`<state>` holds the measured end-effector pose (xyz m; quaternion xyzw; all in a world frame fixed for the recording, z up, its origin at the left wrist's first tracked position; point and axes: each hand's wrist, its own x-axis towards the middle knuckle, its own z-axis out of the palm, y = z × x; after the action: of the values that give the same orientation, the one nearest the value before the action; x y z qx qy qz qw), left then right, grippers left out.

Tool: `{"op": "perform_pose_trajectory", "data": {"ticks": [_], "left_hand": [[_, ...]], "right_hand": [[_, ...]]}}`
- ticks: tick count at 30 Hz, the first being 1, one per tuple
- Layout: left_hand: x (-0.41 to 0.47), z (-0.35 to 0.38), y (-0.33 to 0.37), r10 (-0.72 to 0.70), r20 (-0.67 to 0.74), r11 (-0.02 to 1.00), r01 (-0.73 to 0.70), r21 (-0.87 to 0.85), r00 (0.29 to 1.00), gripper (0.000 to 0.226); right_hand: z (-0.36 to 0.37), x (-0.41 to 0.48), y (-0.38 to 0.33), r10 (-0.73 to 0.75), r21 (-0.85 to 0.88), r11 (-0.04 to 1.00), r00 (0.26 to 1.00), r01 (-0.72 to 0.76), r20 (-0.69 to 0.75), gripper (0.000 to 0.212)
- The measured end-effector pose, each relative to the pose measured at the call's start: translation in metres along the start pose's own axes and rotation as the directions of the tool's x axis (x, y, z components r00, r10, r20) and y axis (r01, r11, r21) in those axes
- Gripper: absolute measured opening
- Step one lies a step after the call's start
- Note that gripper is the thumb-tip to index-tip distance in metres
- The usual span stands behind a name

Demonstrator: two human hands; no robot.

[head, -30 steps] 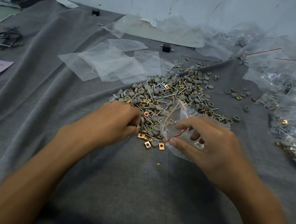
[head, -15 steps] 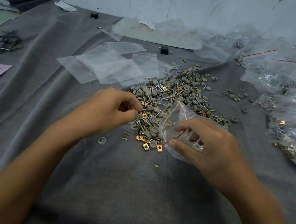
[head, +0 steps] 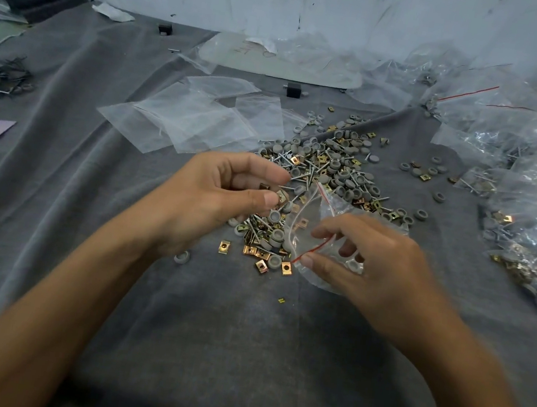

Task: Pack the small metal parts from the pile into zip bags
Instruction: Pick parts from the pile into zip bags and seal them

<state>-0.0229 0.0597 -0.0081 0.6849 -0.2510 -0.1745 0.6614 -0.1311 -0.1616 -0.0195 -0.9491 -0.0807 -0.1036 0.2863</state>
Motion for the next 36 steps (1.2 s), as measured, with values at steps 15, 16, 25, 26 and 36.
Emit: {"op": "perform_pose_trajectory", "data": {"ticks": [15, 16, 25, 26, 36], "left_hand": [[0.003, 0.024, -0.007, 0.006, 0.106, 0.994, -0.017, 0.112, 0.994, 0.034], [0.003, 0.024, -0.007, 0.009, 0.105, 0.992, -0.022, 0.122, 0.994, 0.034], [0.004, 0.034, -0.012, 0.012, 0.084, 0.989, -0.024, 0.147, 0.996, 0.034], [0.004, 0.034, -0.012, 0.013, 0.066, 0.987, -0.024, 0.16, 0.998, 0.031], [0.003, 0.037, -0.009, -0.001, -0.016, 0.941, 0.006, 0.339, 1.0, 0.026]], "right_hand": [[-0.001, 0.0, -0.003, -0.009, -0.001, 1.0, 1.0, 0.009, 0.005, 0.036], [-0.001, 0.0, -0.003, -0.008, -0.004, 1.0, 1.0, 0.008, 0.006, 0.036], [0.001, 0.0, 0.001, -0.011, -0.004, 1.0, 1.0, 0.011, -0.001, 0.034], [0.001, 0.0, 0.001, -0.012, -0.004, 1.0, 1.0, 0.012, -0.004, 0.033], [0.003, 0.0, 0.004, -0.029, -0.007, 1.0, 1.0, 0.029, -0.009, 0.031]]}}
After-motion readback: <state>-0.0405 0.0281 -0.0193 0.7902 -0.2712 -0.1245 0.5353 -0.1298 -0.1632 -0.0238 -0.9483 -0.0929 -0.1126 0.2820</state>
